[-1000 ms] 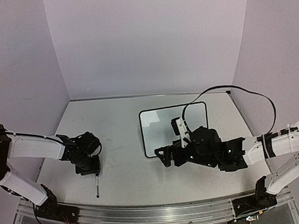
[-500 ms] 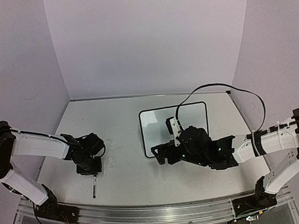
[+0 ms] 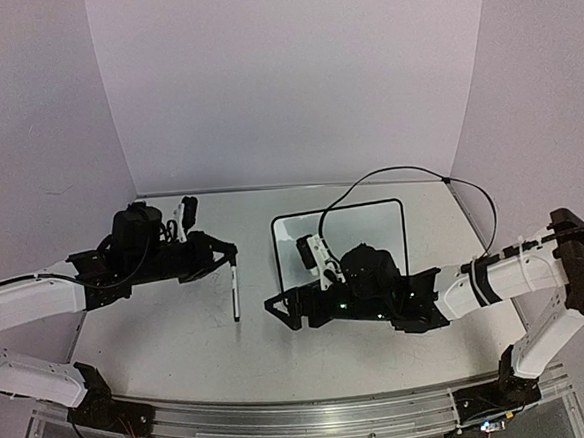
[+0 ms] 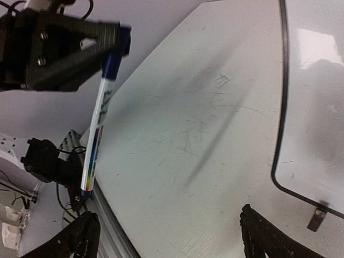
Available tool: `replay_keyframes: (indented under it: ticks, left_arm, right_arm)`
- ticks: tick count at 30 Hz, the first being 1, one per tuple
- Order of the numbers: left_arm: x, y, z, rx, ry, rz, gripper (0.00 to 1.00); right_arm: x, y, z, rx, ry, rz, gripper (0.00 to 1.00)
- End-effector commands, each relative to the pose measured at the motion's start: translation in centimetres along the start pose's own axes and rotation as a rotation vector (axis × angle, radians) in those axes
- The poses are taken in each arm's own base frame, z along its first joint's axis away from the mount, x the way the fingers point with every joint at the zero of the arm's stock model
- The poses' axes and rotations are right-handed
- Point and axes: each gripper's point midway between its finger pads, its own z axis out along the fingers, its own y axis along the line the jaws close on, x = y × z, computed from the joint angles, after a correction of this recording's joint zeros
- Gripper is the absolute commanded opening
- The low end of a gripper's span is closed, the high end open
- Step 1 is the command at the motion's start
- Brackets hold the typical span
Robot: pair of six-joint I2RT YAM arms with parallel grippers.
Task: Write a sentence on the whiteboard
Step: Pick up the whiteboard marker from the corner of the board, then pass from the left arm to the right
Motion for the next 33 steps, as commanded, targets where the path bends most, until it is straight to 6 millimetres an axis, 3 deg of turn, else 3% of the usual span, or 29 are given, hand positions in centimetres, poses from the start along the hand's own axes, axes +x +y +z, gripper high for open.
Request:
replay_keyframes:
  ticks: [1, 7, 15, 19, 21, 24, 27, 30, 33]
  left_arm:
    - [-4.8, -11.0, -2.8, 0.458, -0.169, 0.093, 0.0]
    - [-6.2, -13.7, -3.7, 0.592, -0.275, 0.124, 0.0]
    - [-6.4, -14.3, -2.9, 0.613, -0.299, 0.137, 0.0]
    - [-6.8, -13.7, -3.7, 0.589, -0.348, 0.129, 0.0]
    - [-7.1, -13.2, -4.2, 0.572, -0.378, 0.124, 0.0]
    - [-7.3, -12.4, -4.2, 0.543, -0.401, 0.102, 0.0]
    - [-7.3, -12.0, -3.3, 0.529, -0.388, 0.073, 0.0]
    - [-7.2, -12.7, -2.2, 0.556, -0.35, 0.063, 0.0]
    - [-7.4, -13.4, -2.1, 0.581, -0.343, 0.059, 0.0]
  right_arm:
    - [-4.2, 5.1, -0.3, -0.305, -0.085, 0.115, 0.88]
    - [-7.0, 7.3, -2.0, -0.476, -0.165, 0.141, 0.83]
    - [-10.1, 8.1, -3.8, -0.5, -0.289, 0.141, 0.73]
    - [-11.4, 3.1, -4.5, -0.236, -0.354, 0.158, 0.82]
    - [-11.5, 1.8, -4.9, -0.142, -0.344, 0.092, 0.86]
    - [-12.1, 2.9, -6.0, -0.161, -0.343, 0.02, 0.88]
    - [-12.2, 5.6, -5.8, -0.283, -0.305, -0.022, 0.89]
    - [-11.5, 6.6, -3.1, -0.311, -0.231, -0.017, 0.84]
    - [-11.7, 7.4, -1.9, -0.339, -0.224, -0.017, 0.77]
